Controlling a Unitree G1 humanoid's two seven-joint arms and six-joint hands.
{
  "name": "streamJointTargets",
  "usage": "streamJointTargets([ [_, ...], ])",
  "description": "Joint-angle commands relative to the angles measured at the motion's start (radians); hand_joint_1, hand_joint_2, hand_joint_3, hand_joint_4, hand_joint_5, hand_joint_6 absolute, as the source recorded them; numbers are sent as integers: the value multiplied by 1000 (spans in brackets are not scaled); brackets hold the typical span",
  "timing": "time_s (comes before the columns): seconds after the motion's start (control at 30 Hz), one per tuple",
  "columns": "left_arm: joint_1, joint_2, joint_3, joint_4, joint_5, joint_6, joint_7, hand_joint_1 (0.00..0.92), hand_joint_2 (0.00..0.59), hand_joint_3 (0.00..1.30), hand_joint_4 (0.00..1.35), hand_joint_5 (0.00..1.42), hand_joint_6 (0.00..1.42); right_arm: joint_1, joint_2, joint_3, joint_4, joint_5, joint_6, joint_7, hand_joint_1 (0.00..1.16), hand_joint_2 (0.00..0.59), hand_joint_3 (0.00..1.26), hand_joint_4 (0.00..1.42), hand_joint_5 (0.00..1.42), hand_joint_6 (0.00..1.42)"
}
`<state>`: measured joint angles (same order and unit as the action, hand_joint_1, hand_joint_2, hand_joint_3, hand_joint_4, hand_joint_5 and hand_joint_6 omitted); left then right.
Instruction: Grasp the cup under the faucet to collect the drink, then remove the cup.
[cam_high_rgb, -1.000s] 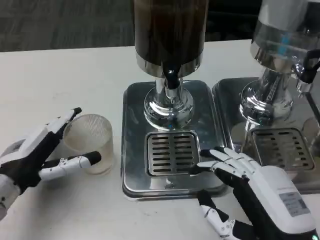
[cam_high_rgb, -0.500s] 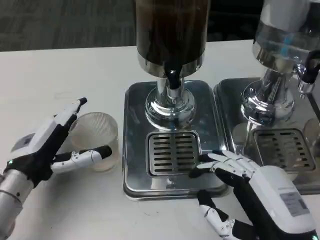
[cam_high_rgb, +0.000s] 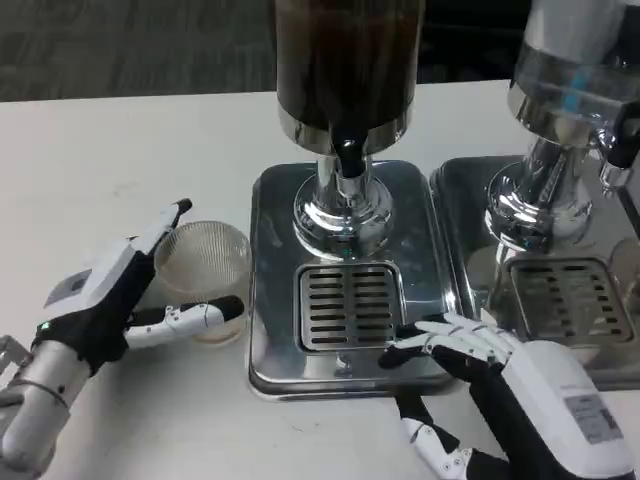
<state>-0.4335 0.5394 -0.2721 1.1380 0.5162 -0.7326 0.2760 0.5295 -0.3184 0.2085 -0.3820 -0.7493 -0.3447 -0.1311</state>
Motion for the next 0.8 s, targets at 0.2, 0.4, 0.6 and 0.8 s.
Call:
streamJointTargets([
  [0.2, 35, -52, 0, -1, 3, -6, 113, 261, 91, 204, 265, 525, 745, 0, -11, -10, 0, 38, -26, -7, 457, 498, 514, 337, 235, 210],
  [0.4, 81, -98, -6, -45, 15, 35, 218, 361, 139, 524, 607, 900, 1187, -5, -60, -59, 32, 111, -69, 13, 460, 498, 518, 343, 237, 213],
  [0.6, 133, -109, 16, -75, -3, 43, 281, 450, 34, 766, 914, 1132, 1416, -27, -77, -72, 35, 152, -73, 45, 465, 498, 529, 360, 250, 215],
  [0.8, 182, -96, 52, -114, -12, 27, 345, 448, 4, 807, 968, 1176, 1424, -29, -73, -68, 40, 163, -73, 57, 473, 510, 533, 366, 254, 216],
])
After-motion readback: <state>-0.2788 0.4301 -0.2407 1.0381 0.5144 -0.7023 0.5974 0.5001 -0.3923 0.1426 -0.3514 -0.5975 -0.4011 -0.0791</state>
